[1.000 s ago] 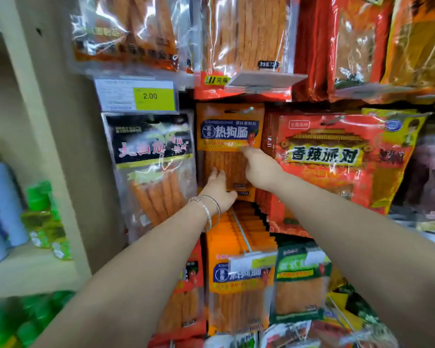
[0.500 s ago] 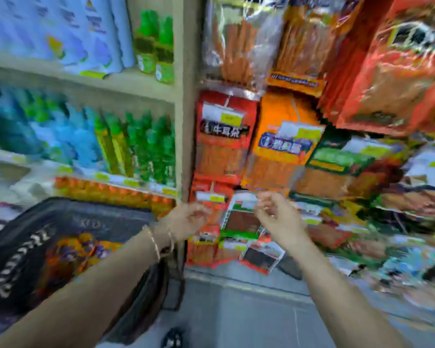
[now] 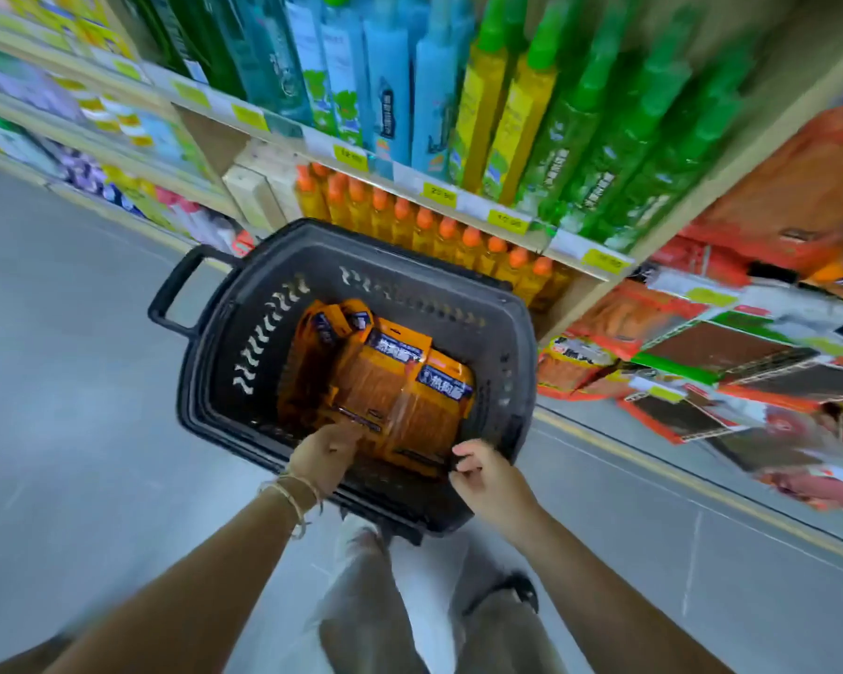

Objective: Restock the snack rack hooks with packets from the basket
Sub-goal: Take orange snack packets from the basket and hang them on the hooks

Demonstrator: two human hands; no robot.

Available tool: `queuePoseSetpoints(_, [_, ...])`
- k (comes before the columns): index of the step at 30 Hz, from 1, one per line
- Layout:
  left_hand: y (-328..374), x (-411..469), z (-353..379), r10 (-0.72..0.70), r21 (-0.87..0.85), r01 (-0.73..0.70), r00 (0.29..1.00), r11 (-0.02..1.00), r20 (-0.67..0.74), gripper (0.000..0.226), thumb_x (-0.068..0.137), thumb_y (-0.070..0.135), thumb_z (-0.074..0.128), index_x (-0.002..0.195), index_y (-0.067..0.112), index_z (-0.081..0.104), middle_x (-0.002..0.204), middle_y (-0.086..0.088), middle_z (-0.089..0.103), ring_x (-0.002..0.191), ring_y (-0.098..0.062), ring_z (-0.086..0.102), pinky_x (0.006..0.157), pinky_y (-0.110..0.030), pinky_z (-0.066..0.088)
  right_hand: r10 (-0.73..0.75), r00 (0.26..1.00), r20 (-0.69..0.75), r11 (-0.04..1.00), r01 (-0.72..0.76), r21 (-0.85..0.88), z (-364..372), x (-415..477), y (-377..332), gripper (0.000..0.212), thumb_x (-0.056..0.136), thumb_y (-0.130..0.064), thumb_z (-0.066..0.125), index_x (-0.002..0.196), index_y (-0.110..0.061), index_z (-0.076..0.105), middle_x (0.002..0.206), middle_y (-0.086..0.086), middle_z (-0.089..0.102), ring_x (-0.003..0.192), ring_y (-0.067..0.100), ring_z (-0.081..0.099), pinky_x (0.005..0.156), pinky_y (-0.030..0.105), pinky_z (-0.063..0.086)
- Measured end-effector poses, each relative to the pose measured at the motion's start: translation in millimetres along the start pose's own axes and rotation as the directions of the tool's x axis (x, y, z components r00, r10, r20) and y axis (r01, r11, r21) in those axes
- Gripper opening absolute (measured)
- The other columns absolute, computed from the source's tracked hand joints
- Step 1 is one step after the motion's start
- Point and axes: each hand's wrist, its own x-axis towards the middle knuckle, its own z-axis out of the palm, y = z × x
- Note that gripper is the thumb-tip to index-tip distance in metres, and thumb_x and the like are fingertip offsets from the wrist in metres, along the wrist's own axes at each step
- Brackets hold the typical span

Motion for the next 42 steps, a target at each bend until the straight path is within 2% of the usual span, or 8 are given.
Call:
queuePoseSetpoints(4, [-28,59,-39,-0.105,-0.055,0.106,0.994,0.993,0.019,0.022,0.085,0.007,0.05,0.085,0.025,0.062,0.096,-0.02,0.068,0.089,-0.038,0.064,0.074,-0.038,0.048,0.047,0.995,0.088,0.998,-0.05,0.03,42,72,-37,0.03,0.092,-0.031,0.056,0.121,-0.027,0.051,0.102,-0.01,0.057,0.082,0.003,0.056,0.064,0.01,0.039])
queuePoseSetpoints(11, [-48,155,-49,-0.156,-0.006,0.158,0.979,0.987,0.13,0.015,0.089,0.01,0.054,0.099,0.017,0.063,0.107,-0.008,0.066,0.101,-0.025,0.06,0.09,-0.032,0.046,0.272,0.954,0.127,0.96,-0.279,0.04,102,199,-27,0.01,0.09,-0.024,0.061,0.098,-0.023,0.056,0.089,-0.005,0.059,0.08,0.012,0.057,0.067,0.022,0.043])
queuePoseSetpoints(16, [-70,205,-31,-0.224,0.01,0.226,0.956,0.974,0.19,0.023,0.092,0.01,0.051,0.112,0.01,0.062,0.11,-0.012,0.064,0.096,-0.026,0.061,0.063,-0.02,0.043,0.442,0.897,0.03,0.871,-0.437,0.224,127,262,10,0.003,0.089,-0.018,0.063,0.09,-0.016,0.061,0.085,0.003,0.06,0.085,0.025,0.059,0.069,0.029,0.044])
queuePoseSetpoints(23, [-100,231,-22,-0.333,0.008,0.34,0.915,0.94,0.226,0.009,0.089,0.021,0.055,0.088,0.027,0.062,0.093,0.005,0.064,0.098,-0.019,0.061,0.088,-0.026,0.044,0.689,0.724,-0.001,0.595,-0.565,0.572,158,316,30,0.051,0.083,-0.037,0.068,0.124,-0.011,0.052,0.112,0.011,0.062,0.084,0.022,0.059,0.071,0.029,0.047])
queuePoseSetpoints(27, [-99,239,-22,-0.342,-0.11,0.37,0.915,0.922,0.216,0.018,0.08,0.019,0.06,0.068,0.03,0.068,0.071,0.009,0.068,0.081,-0.02,0.064,0.088,-0.034,0.05,0.637,0.765,-0.095,0.661,-0.478,0.579,170,316,18,0.035,0.084,-0.046,0.065,0.106,-0.022,0.055,0.081,-0.003,0.057,0.067,0.013,0.055,0.058,0.02,0.044])
queuePoseSetpoints(34, [-98,227,-24,-0.31,-0.065,0.332,0.922,0.941,0.231,0.015,0.089,0.022,0.052,0.097,0.03,0.062,0.098,0.004,0.066,0.093,-0.018,0.063,0.086,-0.035,0.048,0.541,0.795,-0.275,0.717,-0.264,0.645,140,265,7,0.028,0.096,-0.03,0.052,0.117,-0.013,0.046,0.102,-0.001,0.056,0.089,0.016,0.059,0.073,0.026,0.043])
queuePoseSetpoints(38, [-91,222,-26,-0.271,-0.065,0.296,0.93,0.953,0.249,0.014,0.087,0.034,0.058,0.101,0.035,0.058,0.092,0.014,0.062,0.093,-0.013,0.061,0.086,-0.03,0.047,0.492,0.85,-0.187,0.64,-0.207,0.74,106,235,8,0.007,0.095,-0.031,0.054,0.102,-0.03,0.052,0.103,-0.007,0.061,0.093,0.013,0.062,0.079,0.032,0.049])
queuePoseSetpoints(42, [-66,217,-33,-0.23,-0.209,0.335,0.884,0.919,0.408,0.03,0.067,0.058,0.065,0.09,0.039,0.067,0.087,0.015,0.072,0.096,-0.012,0.065,0.086,-0.034,0.05,0.368,0.93,-0.005,0.557,-0.216,0.802,97,224,-2,0.005,0.091,-0.026,0.06,0.095,-0.025,0.06,0.081,0.004,0.062,0.068,0.019,0.063,0.057,0.026,0.049])
